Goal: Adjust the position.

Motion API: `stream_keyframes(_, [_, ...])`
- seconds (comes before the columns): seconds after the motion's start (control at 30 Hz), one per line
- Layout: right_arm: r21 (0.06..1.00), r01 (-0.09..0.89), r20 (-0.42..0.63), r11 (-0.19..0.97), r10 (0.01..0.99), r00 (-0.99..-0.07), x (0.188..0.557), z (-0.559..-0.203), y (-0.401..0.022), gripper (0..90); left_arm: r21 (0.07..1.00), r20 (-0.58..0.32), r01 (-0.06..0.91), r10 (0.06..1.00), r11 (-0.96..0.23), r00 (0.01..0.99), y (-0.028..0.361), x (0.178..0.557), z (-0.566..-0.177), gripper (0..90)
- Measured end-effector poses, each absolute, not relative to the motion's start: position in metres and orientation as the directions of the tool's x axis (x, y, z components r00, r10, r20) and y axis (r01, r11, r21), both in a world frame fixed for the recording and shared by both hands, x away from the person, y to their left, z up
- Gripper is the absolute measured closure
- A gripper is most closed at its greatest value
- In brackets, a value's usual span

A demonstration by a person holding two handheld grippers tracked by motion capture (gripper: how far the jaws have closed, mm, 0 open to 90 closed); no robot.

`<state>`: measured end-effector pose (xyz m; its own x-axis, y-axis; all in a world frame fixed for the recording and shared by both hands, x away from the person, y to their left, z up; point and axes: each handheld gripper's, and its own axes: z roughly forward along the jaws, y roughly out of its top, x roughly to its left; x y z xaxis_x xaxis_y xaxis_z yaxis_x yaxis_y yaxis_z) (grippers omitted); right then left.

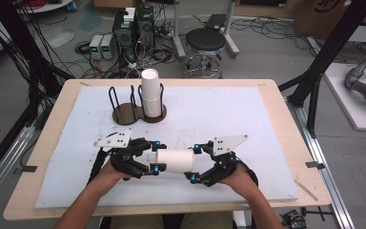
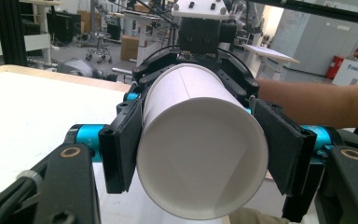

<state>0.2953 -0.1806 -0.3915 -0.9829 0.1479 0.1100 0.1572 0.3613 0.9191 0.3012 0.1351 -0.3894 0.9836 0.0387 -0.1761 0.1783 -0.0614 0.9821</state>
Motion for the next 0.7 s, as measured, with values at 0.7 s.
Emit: stream_keyframes(0.7, [0.916, 0.119, 0.069, 0.384, 0.142, -0.987, 0.2951, -0.3866, -0.1783, 30.9, 0.981, -0.166, 0.172, 0.073, -0.087, 0.983, 0.1409, 0.2979, -0.3985, 35.8])
